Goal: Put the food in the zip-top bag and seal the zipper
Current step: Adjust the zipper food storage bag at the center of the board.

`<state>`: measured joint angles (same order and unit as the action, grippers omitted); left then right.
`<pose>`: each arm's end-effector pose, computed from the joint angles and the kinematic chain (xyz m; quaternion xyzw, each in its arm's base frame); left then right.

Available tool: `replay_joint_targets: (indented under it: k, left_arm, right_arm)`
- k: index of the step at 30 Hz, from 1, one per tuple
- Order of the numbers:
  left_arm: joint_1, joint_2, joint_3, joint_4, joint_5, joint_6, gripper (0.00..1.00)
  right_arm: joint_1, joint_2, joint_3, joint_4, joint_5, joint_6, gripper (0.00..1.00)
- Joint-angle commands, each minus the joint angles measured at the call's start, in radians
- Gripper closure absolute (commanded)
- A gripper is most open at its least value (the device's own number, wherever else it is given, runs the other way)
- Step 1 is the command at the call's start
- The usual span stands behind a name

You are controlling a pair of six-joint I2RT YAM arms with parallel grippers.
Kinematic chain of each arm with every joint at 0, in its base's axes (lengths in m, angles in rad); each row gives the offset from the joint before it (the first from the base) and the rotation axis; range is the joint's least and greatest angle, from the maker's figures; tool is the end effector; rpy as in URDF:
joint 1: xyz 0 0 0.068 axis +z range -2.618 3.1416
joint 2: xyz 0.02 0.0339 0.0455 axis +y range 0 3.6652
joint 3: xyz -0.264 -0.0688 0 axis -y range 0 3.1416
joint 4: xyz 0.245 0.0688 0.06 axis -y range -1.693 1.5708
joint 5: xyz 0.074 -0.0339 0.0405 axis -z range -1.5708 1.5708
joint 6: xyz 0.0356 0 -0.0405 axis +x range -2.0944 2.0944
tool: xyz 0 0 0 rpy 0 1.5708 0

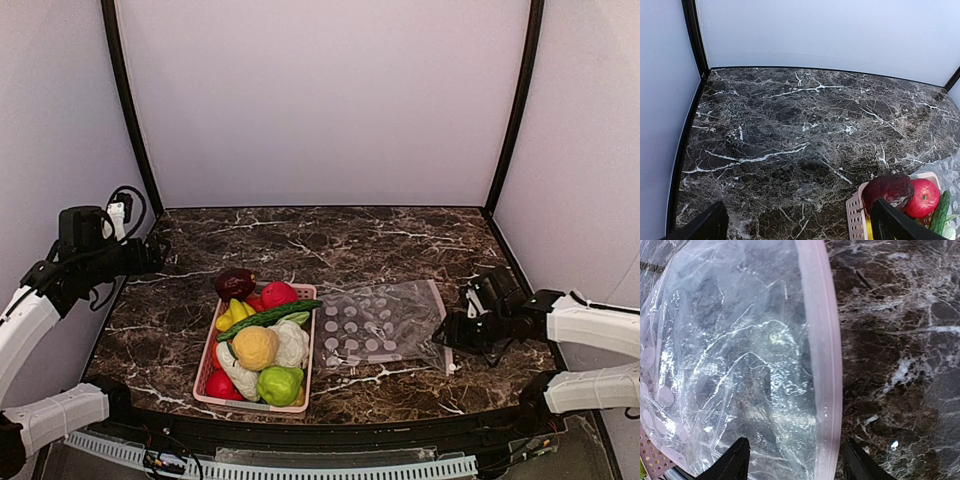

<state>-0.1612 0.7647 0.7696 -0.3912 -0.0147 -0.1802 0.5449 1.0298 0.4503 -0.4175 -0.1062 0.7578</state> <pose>0.1735 -0.0277 0.3162 -0.0120 0.8296 -0.0888 0.5511 0.1531 0.0972 0.1640 0.0868 0.9539 0.2118 0.1939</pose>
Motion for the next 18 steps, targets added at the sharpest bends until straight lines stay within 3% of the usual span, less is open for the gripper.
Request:
replay_joint_targets:
  k: [1,8,18]
  left_arm:
    - [0.002,0.006,-0.009,-0.009,0.012,-0.006,0.00]
    - [0.002,0.006,-0.010,-0.009,0.038,-0.005,0.00]
    - [0.003,0.011,-0.011,-0.011,0.034,-0.005,0.00]
  right_arm:
    - [-0.051,-0.048,-0.034,-0.021,0.000,-0.001,0.38]
    - [-0.151,-0.053,-0.066,-0.015,-0.050,-0.059,0.54]
    - [-0.174,-0.015,-0.093,0.061,-0.122,-0.120,0.63]
